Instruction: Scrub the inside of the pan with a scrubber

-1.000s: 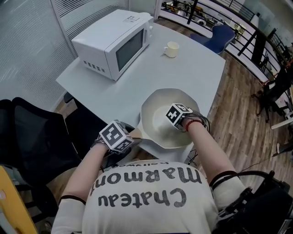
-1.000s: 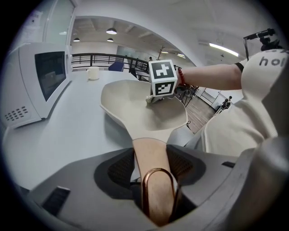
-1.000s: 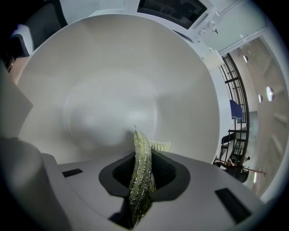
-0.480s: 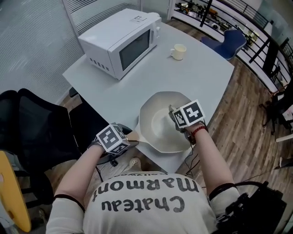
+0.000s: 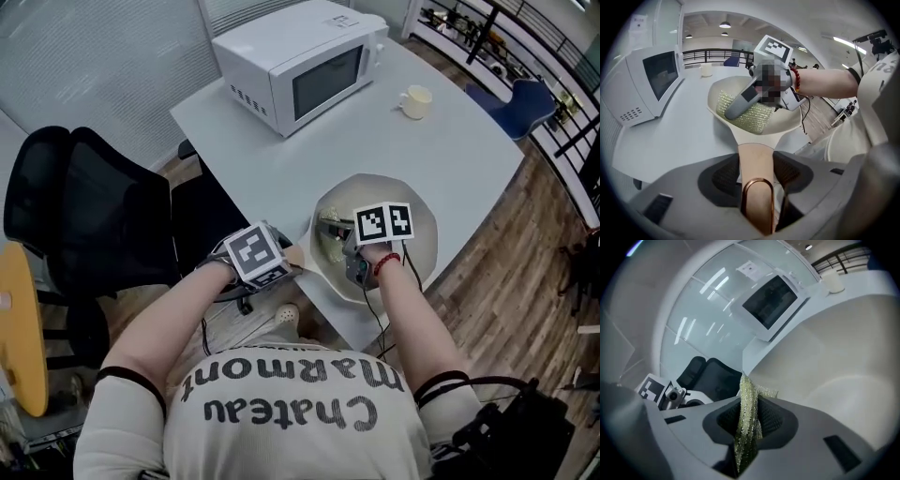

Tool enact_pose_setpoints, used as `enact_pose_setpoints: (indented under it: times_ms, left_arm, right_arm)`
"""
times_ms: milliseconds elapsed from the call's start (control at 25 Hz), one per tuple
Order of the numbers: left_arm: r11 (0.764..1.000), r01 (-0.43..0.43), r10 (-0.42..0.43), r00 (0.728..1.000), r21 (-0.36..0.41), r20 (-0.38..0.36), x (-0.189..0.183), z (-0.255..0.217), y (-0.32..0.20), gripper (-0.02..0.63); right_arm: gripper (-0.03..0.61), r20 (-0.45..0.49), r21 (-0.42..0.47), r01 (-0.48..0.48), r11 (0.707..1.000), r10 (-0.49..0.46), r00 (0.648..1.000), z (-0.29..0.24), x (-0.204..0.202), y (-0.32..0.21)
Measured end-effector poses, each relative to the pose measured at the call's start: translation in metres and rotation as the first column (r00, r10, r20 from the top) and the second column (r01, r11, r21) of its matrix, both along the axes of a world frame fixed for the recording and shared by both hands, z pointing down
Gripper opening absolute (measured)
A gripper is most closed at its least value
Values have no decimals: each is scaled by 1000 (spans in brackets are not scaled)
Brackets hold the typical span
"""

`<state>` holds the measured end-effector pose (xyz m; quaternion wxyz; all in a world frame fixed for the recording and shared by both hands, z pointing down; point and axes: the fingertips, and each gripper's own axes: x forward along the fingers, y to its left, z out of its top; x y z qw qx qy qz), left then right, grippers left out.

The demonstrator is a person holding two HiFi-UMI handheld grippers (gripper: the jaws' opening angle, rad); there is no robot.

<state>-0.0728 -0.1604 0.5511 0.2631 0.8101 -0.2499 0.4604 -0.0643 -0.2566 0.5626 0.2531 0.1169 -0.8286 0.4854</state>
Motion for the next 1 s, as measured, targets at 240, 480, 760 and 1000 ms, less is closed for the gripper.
enact_pose_setpoints:
  times_ms: [240, 480, 760, 1000]
  left_arm:
    - [999, 38, -38, 999, -7, 16, -2, 3, -4, 229]
    - [998, 70, -69, 997, -6, 22, -1, 2, 0, 230]
    - [994, 111, -110, 994, -26, 22, -3, 5, -3, 230]
    - [993, 115, -115, 993, -35, 12, -2, 5, -1, 230]
  right_arm:
    - [60, -278, 5, 118, 993, -112, 954, 47, 14, 18]
    - [58, -478, -75, 352, 933, -344, 808, 62, 50, 57]
    - [58, -636, -133, 554, 822, -500, 588, 72, 101, 69]
    - [58, -710, -204, 606, 769, -542, 449, 74, 146, 63]
